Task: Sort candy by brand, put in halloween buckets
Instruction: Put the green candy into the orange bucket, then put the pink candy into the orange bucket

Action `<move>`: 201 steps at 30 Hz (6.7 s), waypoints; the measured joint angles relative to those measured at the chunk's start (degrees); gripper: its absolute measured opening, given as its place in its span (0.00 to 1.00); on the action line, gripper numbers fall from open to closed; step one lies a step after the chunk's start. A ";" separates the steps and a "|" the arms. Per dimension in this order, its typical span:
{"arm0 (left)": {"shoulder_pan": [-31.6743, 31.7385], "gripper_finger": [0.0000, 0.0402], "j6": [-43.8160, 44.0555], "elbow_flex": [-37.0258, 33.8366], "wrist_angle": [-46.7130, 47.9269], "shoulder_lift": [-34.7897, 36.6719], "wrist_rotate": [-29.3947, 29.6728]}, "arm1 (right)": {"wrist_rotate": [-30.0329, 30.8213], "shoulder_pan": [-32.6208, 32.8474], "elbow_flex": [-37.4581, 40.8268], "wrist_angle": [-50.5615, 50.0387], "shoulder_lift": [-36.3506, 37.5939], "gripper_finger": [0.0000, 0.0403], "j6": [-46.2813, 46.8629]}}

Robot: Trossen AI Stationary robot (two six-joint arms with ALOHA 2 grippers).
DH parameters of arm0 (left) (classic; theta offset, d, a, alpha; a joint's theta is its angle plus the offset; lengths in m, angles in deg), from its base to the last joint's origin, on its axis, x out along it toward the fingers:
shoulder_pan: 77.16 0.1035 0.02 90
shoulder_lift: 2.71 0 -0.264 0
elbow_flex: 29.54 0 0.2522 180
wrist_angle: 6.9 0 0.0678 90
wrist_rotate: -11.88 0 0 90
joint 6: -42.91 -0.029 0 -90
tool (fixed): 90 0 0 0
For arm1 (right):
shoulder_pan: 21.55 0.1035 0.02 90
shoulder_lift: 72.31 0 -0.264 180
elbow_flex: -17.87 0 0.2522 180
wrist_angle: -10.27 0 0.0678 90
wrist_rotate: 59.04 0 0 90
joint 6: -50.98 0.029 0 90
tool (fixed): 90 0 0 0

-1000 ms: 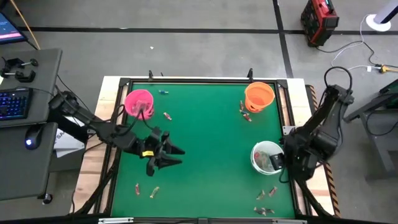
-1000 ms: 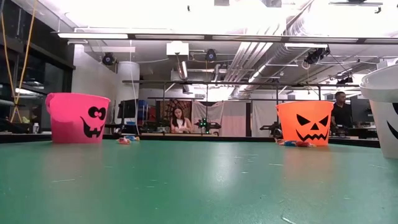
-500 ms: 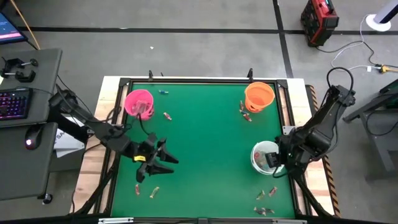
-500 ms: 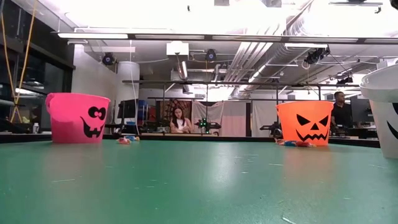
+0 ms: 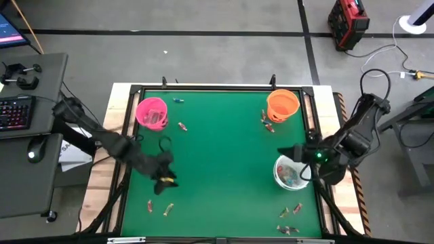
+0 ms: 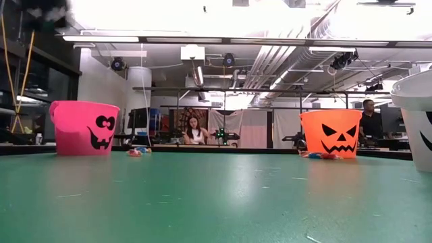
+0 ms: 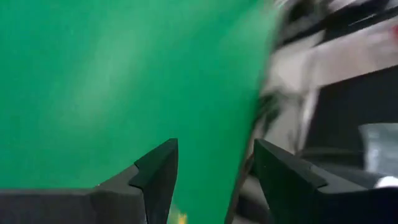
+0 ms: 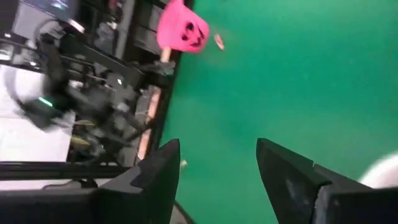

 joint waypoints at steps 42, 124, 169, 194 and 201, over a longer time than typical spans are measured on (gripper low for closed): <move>-12.98 0.49 48.06 19.17 17.05 -40.18 -3.79 | -8.15 -7.04 -0.16 -7.96 0.07 0.51 -25.23; 53.52 0.01 -41.59 75.54 -37.46 -81.25 -19.24 | -3.07 -50.05 -0.18 4.52 -1.55 0.51 -33.70; 59.36 0.63 -60.11 77.07 15.70 -67.05 -29.05 | -0.45 -50.05 -0.18 9.80 1.70 0.51 -45.19; 55.91 0.63 -93.45 10.70 15.12 -32.32 -1.43 | 0.27 -50.05 -0.18 8.69 3.47 0.51 -53.28; 56.18 0.63 -96.90 9.33 15.00 -33.37 1.57 | 0.26 -50.05 -0.18 8.69 3.45 0.51 -53.28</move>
